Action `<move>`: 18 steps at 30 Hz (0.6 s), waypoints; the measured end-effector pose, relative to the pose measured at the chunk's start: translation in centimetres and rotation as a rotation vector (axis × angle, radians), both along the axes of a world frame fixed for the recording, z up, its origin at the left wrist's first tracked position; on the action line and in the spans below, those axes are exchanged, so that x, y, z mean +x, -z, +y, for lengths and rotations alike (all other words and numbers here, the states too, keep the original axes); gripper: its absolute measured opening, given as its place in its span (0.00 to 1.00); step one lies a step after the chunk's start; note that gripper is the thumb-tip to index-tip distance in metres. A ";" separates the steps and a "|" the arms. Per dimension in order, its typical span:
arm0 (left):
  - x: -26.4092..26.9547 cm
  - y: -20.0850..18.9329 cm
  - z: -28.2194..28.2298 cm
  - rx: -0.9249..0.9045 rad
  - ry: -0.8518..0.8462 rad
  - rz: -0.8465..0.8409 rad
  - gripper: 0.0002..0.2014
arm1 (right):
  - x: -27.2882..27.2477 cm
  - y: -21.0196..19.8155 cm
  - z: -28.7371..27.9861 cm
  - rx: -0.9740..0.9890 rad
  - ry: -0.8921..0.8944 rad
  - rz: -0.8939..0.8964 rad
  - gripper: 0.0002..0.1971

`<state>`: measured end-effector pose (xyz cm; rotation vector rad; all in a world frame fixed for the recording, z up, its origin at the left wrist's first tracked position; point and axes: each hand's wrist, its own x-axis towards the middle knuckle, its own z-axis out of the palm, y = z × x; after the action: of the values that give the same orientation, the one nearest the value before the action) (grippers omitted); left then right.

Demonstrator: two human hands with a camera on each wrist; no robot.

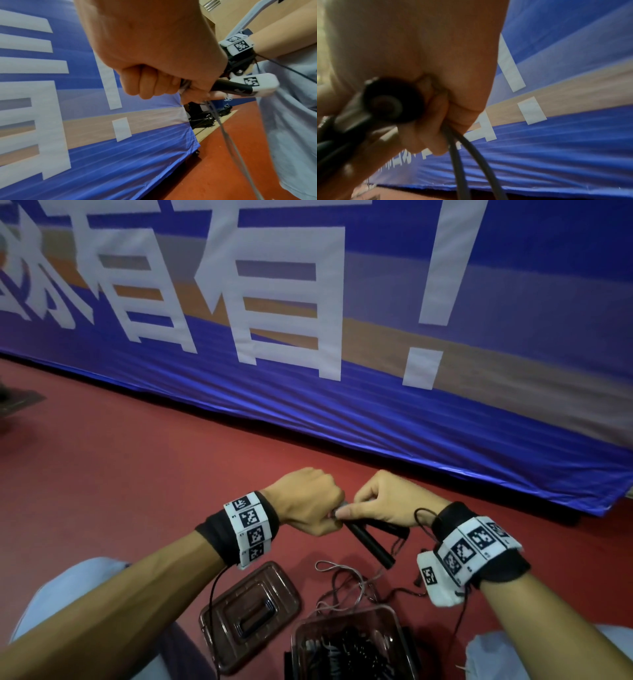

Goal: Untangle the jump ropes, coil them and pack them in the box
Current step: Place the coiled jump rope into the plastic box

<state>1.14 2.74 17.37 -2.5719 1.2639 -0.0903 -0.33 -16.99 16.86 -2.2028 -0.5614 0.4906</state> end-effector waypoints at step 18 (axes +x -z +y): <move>2.7 -0.2 1.3 -0.272 -0.007 0.015 0.19 | -0.3 0.7 2.6 0.132 0.238 0.175 0.42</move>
<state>3.87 4.04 17.57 -2.8081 1.3289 -0.2590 -0.67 -14.36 16.17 -2.0425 -0.2282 0.4988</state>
